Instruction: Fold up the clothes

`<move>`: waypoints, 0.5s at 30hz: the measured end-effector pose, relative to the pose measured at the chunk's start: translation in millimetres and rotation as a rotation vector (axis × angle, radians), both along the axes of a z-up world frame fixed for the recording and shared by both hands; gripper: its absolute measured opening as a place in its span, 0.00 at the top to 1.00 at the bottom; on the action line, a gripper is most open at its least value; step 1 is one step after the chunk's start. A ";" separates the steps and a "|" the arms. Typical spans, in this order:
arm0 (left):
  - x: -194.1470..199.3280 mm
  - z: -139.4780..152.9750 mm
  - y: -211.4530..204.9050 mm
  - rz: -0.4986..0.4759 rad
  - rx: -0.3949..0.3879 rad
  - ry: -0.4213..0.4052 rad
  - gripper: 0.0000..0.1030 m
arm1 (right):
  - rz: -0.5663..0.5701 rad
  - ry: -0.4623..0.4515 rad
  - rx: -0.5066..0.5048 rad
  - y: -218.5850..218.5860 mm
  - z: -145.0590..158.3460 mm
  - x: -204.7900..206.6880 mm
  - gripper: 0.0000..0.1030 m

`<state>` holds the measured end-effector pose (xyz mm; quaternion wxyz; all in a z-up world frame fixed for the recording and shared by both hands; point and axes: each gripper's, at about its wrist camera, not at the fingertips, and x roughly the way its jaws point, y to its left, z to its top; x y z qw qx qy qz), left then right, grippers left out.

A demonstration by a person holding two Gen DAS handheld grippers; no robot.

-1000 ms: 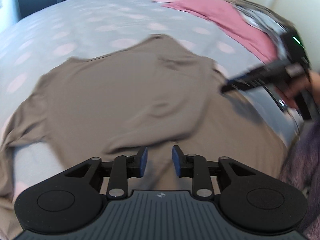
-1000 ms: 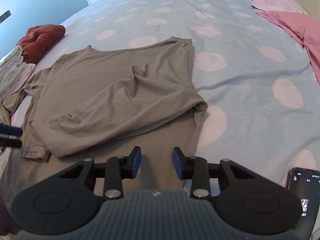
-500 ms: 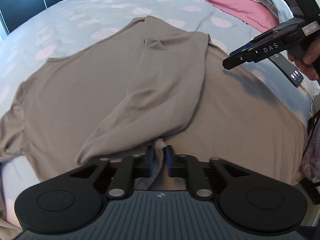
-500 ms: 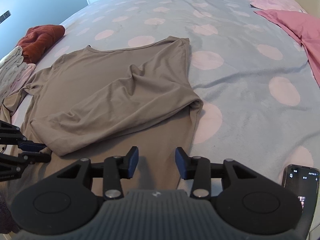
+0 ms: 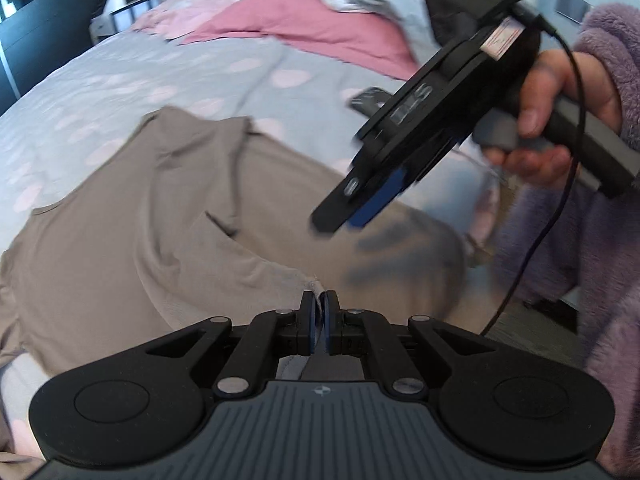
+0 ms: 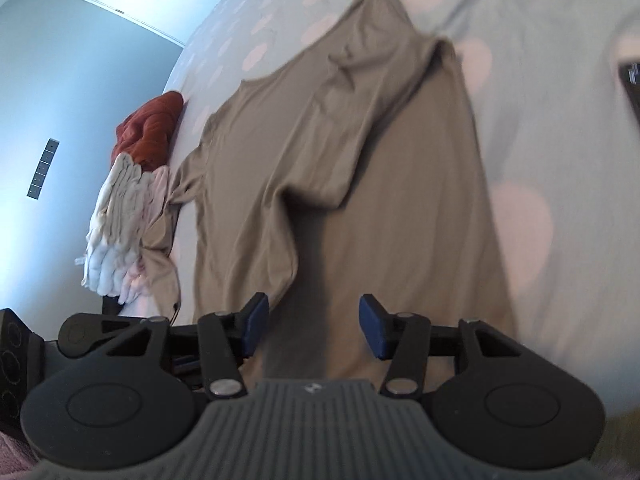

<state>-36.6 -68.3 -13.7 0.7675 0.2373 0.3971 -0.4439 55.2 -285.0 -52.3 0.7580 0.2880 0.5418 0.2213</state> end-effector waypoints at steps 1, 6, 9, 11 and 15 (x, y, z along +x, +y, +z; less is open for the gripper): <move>-7.0 -0.3 -3.4 -0.014 0.006 -0.011 0.98 | 0.003 0.010 0.002 4.5 -1.8 -7.7 0.48; -30.2 -1.6 -15.8 -0.045 0.008 -0.031 0.98 | -0.016 0.040 0.034 16.1 -3.6 -29.7 0.54; -37.8 -1.5 -21.2 -0.060 0.003 -0.040 0.98 | -0.014 0.039 0.038 20.1 -2.8 -35.2 0.55; -41.7 -2.4 -24.1 -0.070 0.003 -0.043 0.98 | -0.010 0.038 0.025 22.3 -2.9 -39.5 0.80; -42.2 -0.7 -25.1 -0.092 -0.016 -0.035 0.96 | -0.012 0.022 0.006 18.8 1.7 -46.6 0.97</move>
